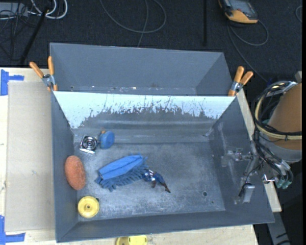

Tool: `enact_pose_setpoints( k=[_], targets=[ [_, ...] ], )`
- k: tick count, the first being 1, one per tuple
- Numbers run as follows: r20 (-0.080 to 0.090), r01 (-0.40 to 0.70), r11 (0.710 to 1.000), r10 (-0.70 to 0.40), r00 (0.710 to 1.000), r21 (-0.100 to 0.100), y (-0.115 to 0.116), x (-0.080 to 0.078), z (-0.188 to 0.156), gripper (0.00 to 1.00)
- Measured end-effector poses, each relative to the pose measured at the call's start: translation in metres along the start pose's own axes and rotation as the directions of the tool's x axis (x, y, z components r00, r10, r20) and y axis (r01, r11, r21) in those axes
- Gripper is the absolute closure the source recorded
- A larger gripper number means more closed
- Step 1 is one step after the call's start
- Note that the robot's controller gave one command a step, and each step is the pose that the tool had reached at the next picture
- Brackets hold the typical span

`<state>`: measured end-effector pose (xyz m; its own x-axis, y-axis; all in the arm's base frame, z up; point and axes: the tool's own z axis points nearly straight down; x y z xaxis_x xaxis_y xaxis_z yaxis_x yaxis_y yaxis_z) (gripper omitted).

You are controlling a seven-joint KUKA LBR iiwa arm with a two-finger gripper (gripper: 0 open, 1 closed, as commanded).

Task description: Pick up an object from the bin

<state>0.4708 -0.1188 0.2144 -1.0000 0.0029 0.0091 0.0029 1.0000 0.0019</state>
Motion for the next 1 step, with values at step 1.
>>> enact_pose_setpoints(
  k=[1],
  targets=[
    [0.008,0.004,1.000,-0.004,1.000,0.002,0.0006,-0.0018,-0.0039,0.00]
  ],
)
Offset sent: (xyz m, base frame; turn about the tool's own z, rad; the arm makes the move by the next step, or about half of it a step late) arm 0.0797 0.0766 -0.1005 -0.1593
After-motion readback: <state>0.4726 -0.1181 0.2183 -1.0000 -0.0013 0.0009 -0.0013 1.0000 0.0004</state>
